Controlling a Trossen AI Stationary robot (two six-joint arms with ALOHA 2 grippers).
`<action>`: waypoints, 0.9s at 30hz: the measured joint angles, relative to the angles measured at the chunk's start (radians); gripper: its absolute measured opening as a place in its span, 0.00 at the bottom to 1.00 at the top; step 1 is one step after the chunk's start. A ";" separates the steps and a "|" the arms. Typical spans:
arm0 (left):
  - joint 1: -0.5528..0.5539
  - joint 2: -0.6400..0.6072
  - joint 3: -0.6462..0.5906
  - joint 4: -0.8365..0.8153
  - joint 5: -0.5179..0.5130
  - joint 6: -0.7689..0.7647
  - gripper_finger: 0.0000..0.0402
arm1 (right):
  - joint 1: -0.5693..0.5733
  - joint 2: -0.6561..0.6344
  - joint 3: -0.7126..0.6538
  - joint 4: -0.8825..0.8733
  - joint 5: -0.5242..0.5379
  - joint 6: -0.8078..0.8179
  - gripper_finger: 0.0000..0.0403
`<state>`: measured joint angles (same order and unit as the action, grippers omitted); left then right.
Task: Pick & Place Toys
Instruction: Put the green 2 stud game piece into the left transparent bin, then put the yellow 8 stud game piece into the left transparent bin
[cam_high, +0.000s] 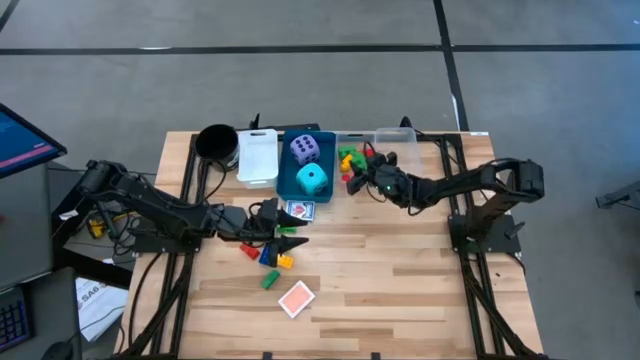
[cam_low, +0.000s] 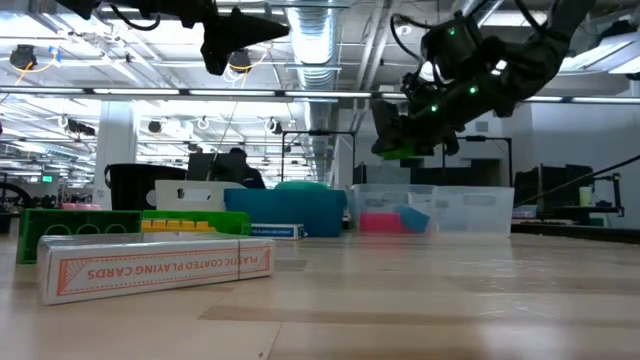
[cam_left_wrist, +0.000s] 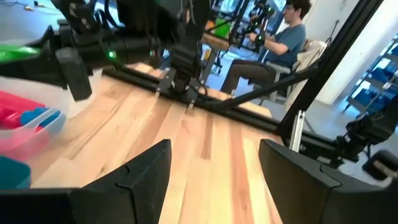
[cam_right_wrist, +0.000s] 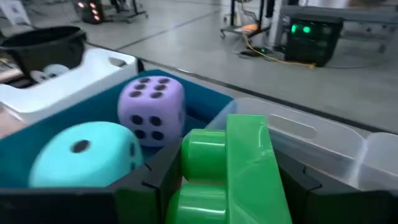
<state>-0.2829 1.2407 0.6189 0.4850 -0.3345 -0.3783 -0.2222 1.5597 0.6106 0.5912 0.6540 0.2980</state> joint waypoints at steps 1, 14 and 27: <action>0.000 0.000 0.000 -0.010 0.000 0.000 0.59 | -0.002 0.000 0.000 -0.005 0.000 0.000 0.41; 0.000 0.000 0.000 -0.063 0.000 0.000 0.59 | -0.016 0.008 0.001 -0.010 -0.032 0.043 0.86; 0.000 0.000 0.000 -0.066 -0.001 0.000 0.59 | 0.335 0.007 0.002 0.030 -0.083 -0.069 0.78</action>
<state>-0.2829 1.2407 0.6189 0.4186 -0.3355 -0.3782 0.1124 1.5669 0.6121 0.6212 0.5710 0.2293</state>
